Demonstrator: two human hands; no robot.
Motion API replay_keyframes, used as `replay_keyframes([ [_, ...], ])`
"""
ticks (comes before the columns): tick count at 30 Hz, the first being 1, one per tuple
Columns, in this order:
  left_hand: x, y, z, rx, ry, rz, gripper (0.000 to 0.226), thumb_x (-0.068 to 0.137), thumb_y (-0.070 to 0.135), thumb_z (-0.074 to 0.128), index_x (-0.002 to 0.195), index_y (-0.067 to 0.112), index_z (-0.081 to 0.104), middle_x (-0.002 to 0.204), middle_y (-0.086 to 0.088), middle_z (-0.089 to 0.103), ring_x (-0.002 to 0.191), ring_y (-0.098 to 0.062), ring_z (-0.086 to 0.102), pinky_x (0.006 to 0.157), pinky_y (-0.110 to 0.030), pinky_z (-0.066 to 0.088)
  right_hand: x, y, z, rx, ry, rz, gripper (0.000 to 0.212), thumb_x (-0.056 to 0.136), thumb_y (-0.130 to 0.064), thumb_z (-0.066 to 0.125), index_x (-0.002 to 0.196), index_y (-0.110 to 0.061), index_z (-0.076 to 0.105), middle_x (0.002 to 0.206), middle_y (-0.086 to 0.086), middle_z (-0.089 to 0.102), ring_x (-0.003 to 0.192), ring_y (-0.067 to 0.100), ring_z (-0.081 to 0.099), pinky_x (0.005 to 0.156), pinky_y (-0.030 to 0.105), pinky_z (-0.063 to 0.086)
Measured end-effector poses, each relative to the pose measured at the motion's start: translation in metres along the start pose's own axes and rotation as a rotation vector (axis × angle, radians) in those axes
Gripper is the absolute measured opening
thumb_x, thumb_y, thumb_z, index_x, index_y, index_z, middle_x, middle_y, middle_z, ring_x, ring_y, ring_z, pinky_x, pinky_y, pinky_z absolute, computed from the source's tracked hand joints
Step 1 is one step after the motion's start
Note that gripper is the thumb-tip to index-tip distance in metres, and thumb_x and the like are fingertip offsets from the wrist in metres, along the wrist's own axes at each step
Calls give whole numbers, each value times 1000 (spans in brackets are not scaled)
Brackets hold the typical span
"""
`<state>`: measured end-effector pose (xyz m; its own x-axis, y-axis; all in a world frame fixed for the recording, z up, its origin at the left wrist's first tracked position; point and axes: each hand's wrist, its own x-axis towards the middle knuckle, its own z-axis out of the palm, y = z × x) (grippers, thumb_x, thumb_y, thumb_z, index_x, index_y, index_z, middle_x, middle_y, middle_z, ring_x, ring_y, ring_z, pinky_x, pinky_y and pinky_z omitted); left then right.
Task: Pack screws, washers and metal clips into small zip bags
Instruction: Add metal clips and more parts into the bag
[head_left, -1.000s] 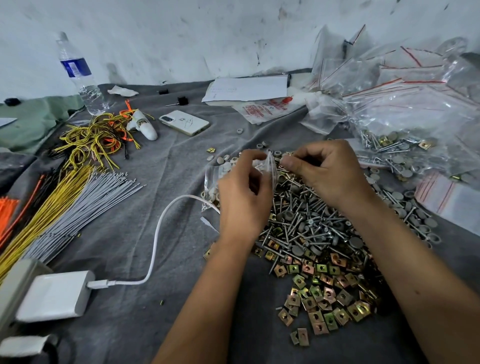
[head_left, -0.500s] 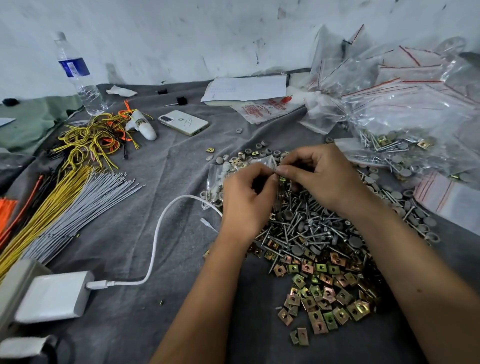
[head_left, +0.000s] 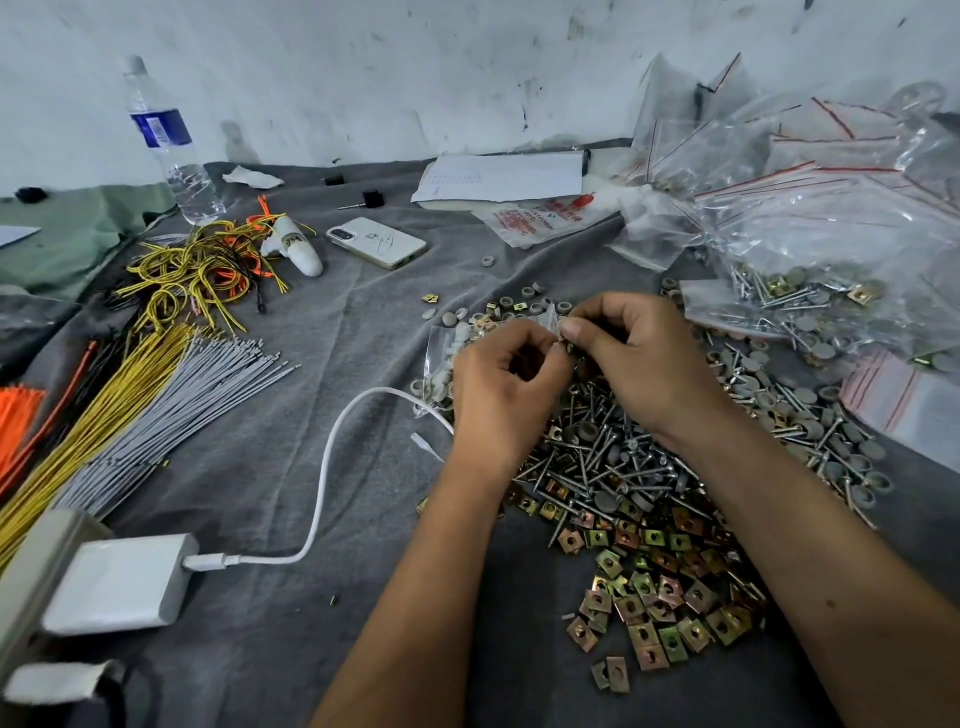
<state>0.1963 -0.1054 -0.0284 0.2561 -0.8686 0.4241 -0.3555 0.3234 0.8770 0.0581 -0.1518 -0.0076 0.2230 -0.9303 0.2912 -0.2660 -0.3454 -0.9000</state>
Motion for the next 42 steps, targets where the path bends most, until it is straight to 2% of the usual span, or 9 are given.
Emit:
replay_keyframes([
  [8, 0, -3, 1, 137, -106, 229, 22, 103, 11, 60, 82, 9, 64, 71, 13, 58, 65, -2, 54, 62, -11, 37, 1, 3, -15, -7, -239, 45, 27, 103, -32, 57, 85, -22, 74, 61, -2, 63, 51, 15, 55, 50, 30, 44],
  [14, 2, -7, 0, 52, -55, 64, 32, 108, 23, 53, 81, 6, 59, 64, -4, 56, 58, -20, 49, 53, -37, 40, -3, -1, -22, 118, -442, 25, 16, 100, -35, 58, 90, -37, 71, 70, -5, 66, 57, 6, 56, 49, 19, 43],
  [19, 4, -5, -2, -87, -100, -50, 41, 108, 29, 49, 82, -2, 55, 61, -15, 49, 55, -19, 44, 53, -36, 35, -5, -5, -16, -217, -293, -207, 9, 92, -13, 73, 100, -13, 68, 88, -4, 73, 88, 6, 70, 91, 32, 55],
  [22, 5, -4, -3, -86, -108, -50, 42, 107, 30, 52, 81, -3, 57, 60, -8, 49, 55, -18, 44, 53, -35, 36, -7, -7, -15, -258, -253, -251, 8, 91, -12, 72, 97, -9, 68, 88, 2, 73, 88, 17, 70, 86, 42, 54],
  [25, 5, -5, -4, -49, -117, -35, 40, 106, 28, 55, 83, -3, 63, 66, -24, 56, 59, -30, 50, 57, -48, 43, -8, -7, -10, -305, -218, -258, 6, 90, -13, 70, 92, -8, 68, 81, 3, 71, 79, 21, 68, 77, 45, 55],
  [30, 4, -4, -2, 44, -90, -12, 38, 104, 20, 61, 67, 27, 58, 57, 12, 52, 57, -4, 45, 56, -30, 36, -8, -4, -4, -387, -139, -228, 12, 84, -20, 67, 79, -11, 62, 63, -2, 62, 58, 13, 56, 59, 14, 34],
  [33, 2, -4, 0, 125, -42, 37, 42, 104, 20, 63, 64, 29, 51, 53, 16, 48, 52, -3, 43, 51, -16, 28, -9, -5, -1, -466, -80, -252, 12, 83, -22, 65, 80, -11, 64, 64, -2, 62, 59, 11, 57, 58, 14, 36],
  [37, 2, -5, -2, 122, -71, 36, 36, 104, 18, 62, 68, 17, 57, 54, 13, 46, 51, -4, 42, 51, -18, 29, -9, -9, -1, -497, -94, -321, 7, 84, -19, 64, 84, -14, 68, 66, -5, 62, 60, 7, 57, 55, 21, 41],
  [42, 0, -3, -10, 51, -125, -12, 39, 107, 22, 56, 69, 14, 55, 55, 2, 53, 49, -19, 50, 50, -35, 41, -3, -1, -24, -509, -37, -271, 16, 90, -5, 67, 95, -14, 79, 78, -4, 72, 59, -10, 57, 55, 5, 45],
])
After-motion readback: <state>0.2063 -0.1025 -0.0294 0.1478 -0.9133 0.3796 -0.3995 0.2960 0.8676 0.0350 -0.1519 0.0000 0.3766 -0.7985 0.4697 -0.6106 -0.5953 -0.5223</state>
